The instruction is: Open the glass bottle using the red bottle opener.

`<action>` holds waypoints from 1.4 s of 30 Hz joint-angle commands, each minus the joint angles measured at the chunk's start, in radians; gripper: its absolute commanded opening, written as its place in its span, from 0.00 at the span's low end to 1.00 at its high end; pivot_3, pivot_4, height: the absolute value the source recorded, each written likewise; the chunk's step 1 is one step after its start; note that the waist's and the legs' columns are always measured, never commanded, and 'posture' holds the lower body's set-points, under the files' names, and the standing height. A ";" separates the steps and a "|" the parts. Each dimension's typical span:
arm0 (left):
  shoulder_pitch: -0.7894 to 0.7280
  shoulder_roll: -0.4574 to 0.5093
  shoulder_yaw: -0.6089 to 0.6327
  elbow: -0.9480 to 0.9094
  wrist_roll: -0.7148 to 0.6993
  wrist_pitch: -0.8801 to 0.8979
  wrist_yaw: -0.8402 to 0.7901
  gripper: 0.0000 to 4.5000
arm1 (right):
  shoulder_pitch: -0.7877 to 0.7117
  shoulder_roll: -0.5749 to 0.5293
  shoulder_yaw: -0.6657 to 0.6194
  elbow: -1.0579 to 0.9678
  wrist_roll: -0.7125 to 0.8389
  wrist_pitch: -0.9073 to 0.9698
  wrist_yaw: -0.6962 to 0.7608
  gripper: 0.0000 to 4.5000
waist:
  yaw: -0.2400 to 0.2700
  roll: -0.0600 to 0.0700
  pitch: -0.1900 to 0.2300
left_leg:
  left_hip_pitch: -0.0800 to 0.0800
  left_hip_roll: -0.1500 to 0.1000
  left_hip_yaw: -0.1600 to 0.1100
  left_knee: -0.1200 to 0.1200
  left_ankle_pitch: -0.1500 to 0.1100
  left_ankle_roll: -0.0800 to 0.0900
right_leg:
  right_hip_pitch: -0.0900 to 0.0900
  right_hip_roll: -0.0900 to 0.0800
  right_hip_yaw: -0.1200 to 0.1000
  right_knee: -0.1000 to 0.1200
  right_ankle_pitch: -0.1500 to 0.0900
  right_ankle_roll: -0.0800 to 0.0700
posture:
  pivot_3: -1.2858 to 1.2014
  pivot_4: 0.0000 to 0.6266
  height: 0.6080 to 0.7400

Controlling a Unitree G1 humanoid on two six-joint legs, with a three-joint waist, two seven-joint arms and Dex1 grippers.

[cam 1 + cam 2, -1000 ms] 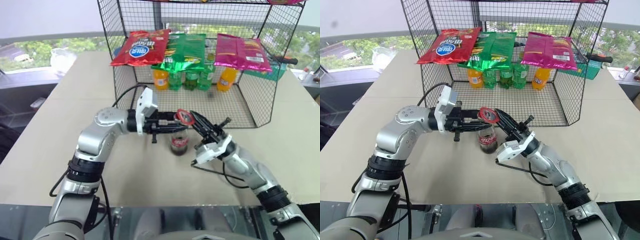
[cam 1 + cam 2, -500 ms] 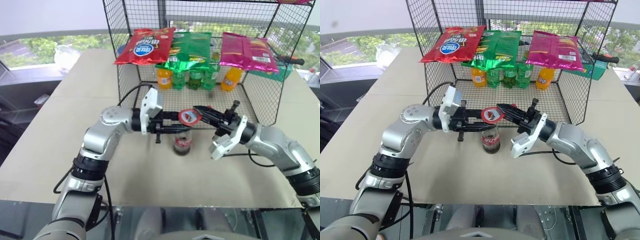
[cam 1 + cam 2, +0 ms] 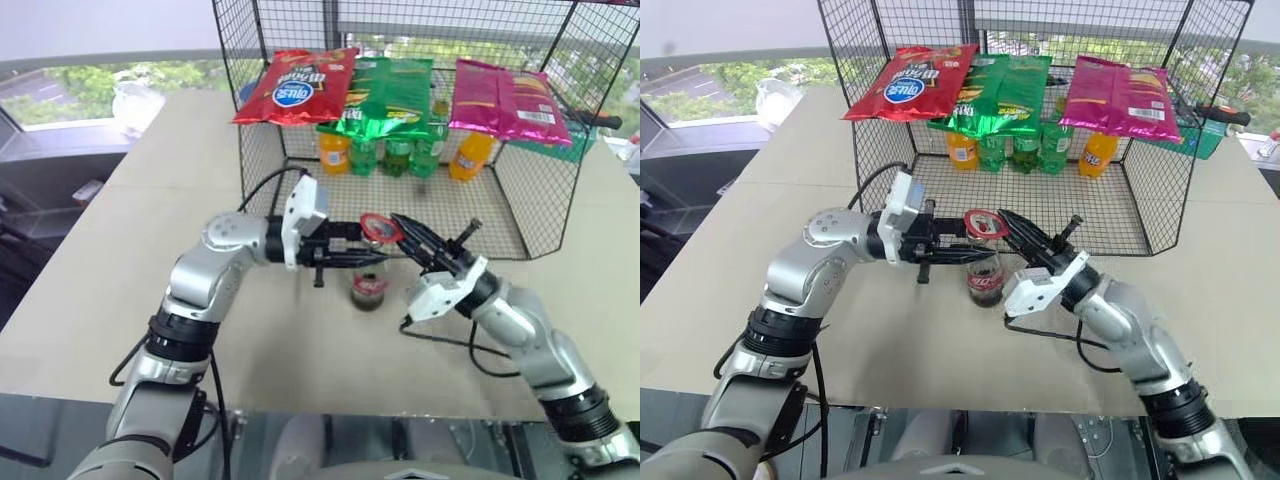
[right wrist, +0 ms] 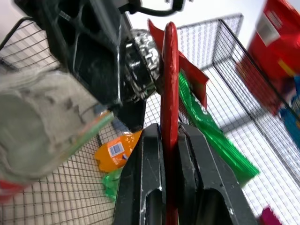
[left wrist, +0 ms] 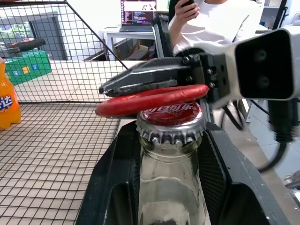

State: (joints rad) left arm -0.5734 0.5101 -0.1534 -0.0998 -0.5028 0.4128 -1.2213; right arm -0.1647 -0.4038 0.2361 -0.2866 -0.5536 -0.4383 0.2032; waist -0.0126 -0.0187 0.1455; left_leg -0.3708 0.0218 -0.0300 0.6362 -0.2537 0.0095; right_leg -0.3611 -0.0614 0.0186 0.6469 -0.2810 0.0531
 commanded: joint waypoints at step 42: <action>0.027 0.030 -0.076 0.065 0.082 -0.011 0.015 0.26 | -0.118 -0.157 0.030 0.009 -0.108 -0.127 -0.035 0.00 | -0.001 0.000 -0.003 | 0.005 0.001 0.000 -0.003 0.000 0.000 | 0.003 0.001 0.001 -0.004 0.001 -0.001 | 0.52 0.24 1.00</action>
State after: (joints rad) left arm -0.5699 0.5266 -0.1551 -0.0836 -0.5055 0.3855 -1.2161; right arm -0.2564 -0.5499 0.2530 -0.2309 -0.6560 -0.5413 0.1272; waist -0.0134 -0.0184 0.1429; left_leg -0.3659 0.0228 -0.0298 0.6337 -0.2537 0.0095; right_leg -0.3580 -0.0602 0.0192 0.6429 -0.2804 0.0523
